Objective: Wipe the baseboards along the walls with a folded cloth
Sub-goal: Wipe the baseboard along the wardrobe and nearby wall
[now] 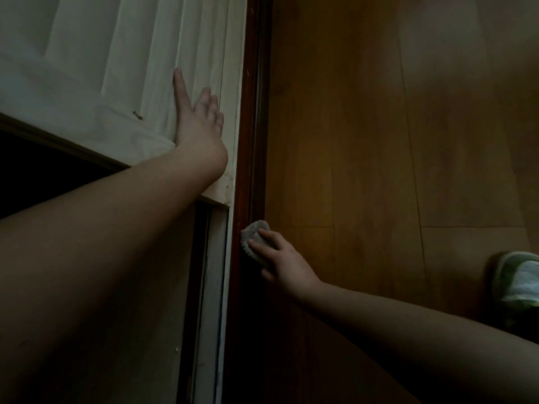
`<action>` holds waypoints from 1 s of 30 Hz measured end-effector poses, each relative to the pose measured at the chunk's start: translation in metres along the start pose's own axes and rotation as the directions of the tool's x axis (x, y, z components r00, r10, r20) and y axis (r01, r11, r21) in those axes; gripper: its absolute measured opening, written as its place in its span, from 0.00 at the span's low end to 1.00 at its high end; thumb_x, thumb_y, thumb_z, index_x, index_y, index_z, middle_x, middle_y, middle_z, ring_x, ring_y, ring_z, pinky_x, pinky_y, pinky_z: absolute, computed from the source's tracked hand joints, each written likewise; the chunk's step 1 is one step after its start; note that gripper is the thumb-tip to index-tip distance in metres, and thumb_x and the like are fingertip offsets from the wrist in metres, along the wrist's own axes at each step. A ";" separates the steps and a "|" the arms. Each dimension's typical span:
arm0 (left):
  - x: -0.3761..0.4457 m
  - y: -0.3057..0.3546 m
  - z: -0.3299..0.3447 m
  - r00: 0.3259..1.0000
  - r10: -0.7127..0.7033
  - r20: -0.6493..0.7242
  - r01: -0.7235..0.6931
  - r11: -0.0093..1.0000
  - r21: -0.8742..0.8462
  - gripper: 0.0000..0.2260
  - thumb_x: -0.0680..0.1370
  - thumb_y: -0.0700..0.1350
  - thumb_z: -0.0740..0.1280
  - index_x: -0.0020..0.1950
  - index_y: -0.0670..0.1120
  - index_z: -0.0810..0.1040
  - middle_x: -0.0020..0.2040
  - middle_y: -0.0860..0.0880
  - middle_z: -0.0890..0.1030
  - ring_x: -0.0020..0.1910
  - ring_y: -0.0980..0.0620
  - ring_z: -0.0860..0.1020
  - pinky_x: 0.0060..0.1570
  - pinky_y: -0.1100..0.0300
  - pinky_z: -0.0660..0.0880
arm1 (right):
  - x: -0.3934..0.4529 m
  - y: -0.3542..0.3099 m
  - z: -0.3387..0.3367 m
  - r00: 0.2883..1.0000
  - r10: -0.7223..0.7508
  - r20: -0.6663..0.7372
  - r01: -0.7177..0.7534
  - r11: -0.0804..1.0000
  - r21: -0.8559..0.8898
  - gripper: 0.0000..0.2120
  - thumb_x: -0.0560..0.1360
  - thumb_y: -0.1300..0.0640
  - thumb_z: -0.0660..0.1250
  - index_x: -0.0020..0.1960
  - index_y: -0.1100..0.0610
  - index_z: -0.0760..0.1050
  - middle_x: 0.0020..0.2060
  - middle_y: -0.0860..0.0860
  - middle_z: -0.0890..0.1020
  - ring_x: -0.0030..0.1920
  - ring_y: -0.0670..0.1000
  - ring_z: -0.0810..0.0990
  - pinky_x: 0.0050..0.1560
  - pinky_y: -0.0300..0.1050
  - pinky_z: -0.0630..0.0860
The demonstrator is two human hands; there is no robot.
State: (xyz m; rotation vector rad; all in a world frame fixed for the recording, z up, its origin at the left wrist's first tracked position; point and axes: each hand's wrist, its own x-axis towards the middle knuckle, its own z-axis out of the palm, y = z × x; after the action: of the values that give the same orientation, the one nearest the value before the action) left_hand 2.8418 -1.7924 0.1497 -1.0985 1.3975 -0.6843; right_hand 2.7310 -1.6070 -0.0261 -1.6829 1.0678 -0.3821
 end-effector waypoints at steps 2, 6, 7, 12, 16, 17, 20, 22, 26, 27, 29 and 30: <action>0.003 0.000 0.000 1.000 -0.005 0.009 0.005 1.000 0.004 0.41 0.80 0.67 0.56 0.81 0.47 0.39 0.80 0.41 0.38 0.79 0.41 0.36 0.67 0.23 0.40 | -0.001 0.003 -0.001 0.999 -0.045 0.017 0.046 0.997 -0.067 0.32 0.77 0.58 0.67 0.77 0.43 0.59 0.78 0.46 0.52 0.77 0.52 0.55 0.76 0.52 0.60; 0.006 0.002 0.002 1.000 -0.002 0.008 0.002 1.000 0.014 0.39 0.80 0.67 0.53 0.80 0.47 0.39 0.80 0.41 0.38 0.79 0.41 0.37 0.66 0.22 0.39 | -0.004 0.027 -0.019 0.990 -0.077 0.120 0.075 0.997 0.020 0.28 0.77 0.52 0.65 0.74 0.41 0.63 0.75 0.42 0.58 0.72 0.47 0.63 0.69 0.46 0.69; 0.007 0.003 0.002 1.000 -0.002 0.001 0.002 1.000 0.018 0.39 0.80 0.67 0.53 0.81 0.47 0.39 0.80 0.41 0.38 0.79 0.40 0.37 0.65 0.21 0.39 | -0.003 0.035 -0.028 0.996 -0.034 0.088 0.028 0.997 0.076 0.27 0.77 0.52 0.65 0.74 0.41 0.64 0.74 0.41 0.60 0.72 0.46 0.65 0.68 0.45 0.70; 0.009 0.005 0.003 1.000 -0.007 -0.010 0.007 0.999 0.032 0.41 0.80 0.67 0.54 0.80 0.46 0.38 0.80 0.40 0.38 0.79 0.39 0.37 0.66 0.21 0.40 | 0.037 0.065 -0.090 0.945 0.229 -0.233 -0.192 0.966 0.172 0.25 0.79 0.56 0.65 0.75 0.48 0.65 0.73 0.49 0.65 0.70 0.50 0.67 0.64 0.40 0.65; 0.010 0.006 0.003 1.000 -0.002 -0.030 0.003 0.999 0.034 0.41 0.80 0.67 0.54 0.80 0.44 0.39 0.80 0.39 0.39 0.79 0.39 0.38 0.65 0.21 0.39 | 0.090 0.054 -0.140 0.911 0.259 -0.320 -0.197 0.957 0.212 0.25 0.80 0.55 0.64 0.76 0.51 0.63 0.73 0.51 0.66 0.69 0.51 0.69 0.62 0.41 0.67; 0.010 0.006 0.002 0.999 0.000 -0.032 0.001 1.000 0.029 0.41 0.80 0.67 0.54 0.80 0.44 0.39 0.80 0.39 0.39 0.79 0.39 0.38 0.65 0.21 0.39 | 0.104 0.049 -0.149 0.904 0.266 -0.333 -0.202 0.955 0.216 0.26 0.80 0.55 0.64 0.77 0.51 0.62 0.73 0.52 0.65 0.70 0.52 0.68 0.63 0.42 0.67; 0.011 0.007 0.000 1.000 0.001 -0.030 -0.001 1.000 0.012 0.39 0.81 0.66 0.53 0.81 0.44 0.40 0.80 0.39 0.39 0.79 0.39 0.38 0.65 0.21 0.38 | 0.147 0.029 -0.166 0.899 0.274 -0.341 -0.196 0.950 0.244 0.27 0.80 0.56 0.63 0.78 0.52 0.60 0.75 0.53 0.62 0.71 0.54 0.67 0.68 0.47 0.68; 0.011 0.006 -0.001 1.000 0.006 -0.028 -0.006 1.000 0.005 0.39 0.80 0.67 0.52 0.81 0.45 0.41 0.80 0.40 0.40 0.79 0.39 0.38 0.64 0.21 0.38 | 0.175 0.011 -0.168 0.914 0.266 -0.307 -0.169 0.936 0.309 0.28 0.80 0.59 0.63 0.78 0.50 0.60 0.75 0.53 0.62 0.69 0.55 0.69 0.66 0.52 0.74; 0.013 0.007 -0.002 0.999 -0.005 -0.046 0.005 1.000 0.001 0.38 0.80 0.67 0.49 0.81 0.45 0.43 0.80 0.39 0.42 0.79 0.39 0.40 0.63 0.20 0.38 | 0.209 -0.006 -0.158 0.926 0.264 -0.269 -0.198 0.948 0.249 0.29 0.80 0.60 0.62 0.78 0.51 0.58 0.77 0.54 0.59 0.72 0.58 0.66 0.69 0.55 0.71; 0.013 0.007 -0.003 0.999 -0.008 -0.049 0.008 1.000 -0.001 0.38 0.80 0.67 0.49 0.81 0.45 0.43 0.80 0.39 0.42 0.79 0.39 0.40 0.63 0.20 0.38 | 0.211 -0.005 -0.155 0.927 0.266 -0.266 -0.210 0.953 0.220 0.29 0.80 0.60 0.61 0.79 0.51 0.58 0.78 0.54 0.58 0.73 0.58 0.64 0.71 0.54 0.69; 0.014 0.006 -0.005 0.999 -0.009 -0.052 0.009 1.000 -0.013 0.38 0.80 0.67 0.50 0.81 0.46 0.44 0.81 0.40 0.43 0.79 0.39 0.40 0.64 0.21 0.39 | 0.206 0.001 -0.151 0.935 0.249 -0.251 -0.216 0.965 0.151 0.28 0.80 0.59 0.61 0.78 0.50 0.59 0.77 0.54 0.59 0.73 0.58 0.65 0.71 0.50 0.68; 0.016 0.006 -0.005 0.999 -0.013 -0.050 0.012 1.000 -0.020 0.38 0.80 0.68 0.50 0.81 0.46 0.45 0.81 0.40 0.43 0.79 0.39 0.41 0.64 0.21 0.39 | 0.201 0.004 -0.149 0.942 0.235 -0.239 -0.213 0.970 0.113 0.28 0.80 0.59 0.62 0.78 0.50 0.59 0.77 0.55 0.60 0.72 0.58 0.66 0.69 0.48 0.69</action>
State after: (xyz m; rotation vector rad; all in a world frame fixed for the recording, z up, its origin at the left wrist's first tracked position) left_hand 2.8373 -1.8056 0.1388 -1.1131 1.4444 -0.7125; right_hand 2.7357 -1.8574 -0.0214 -1.4433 1.3949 -0.4942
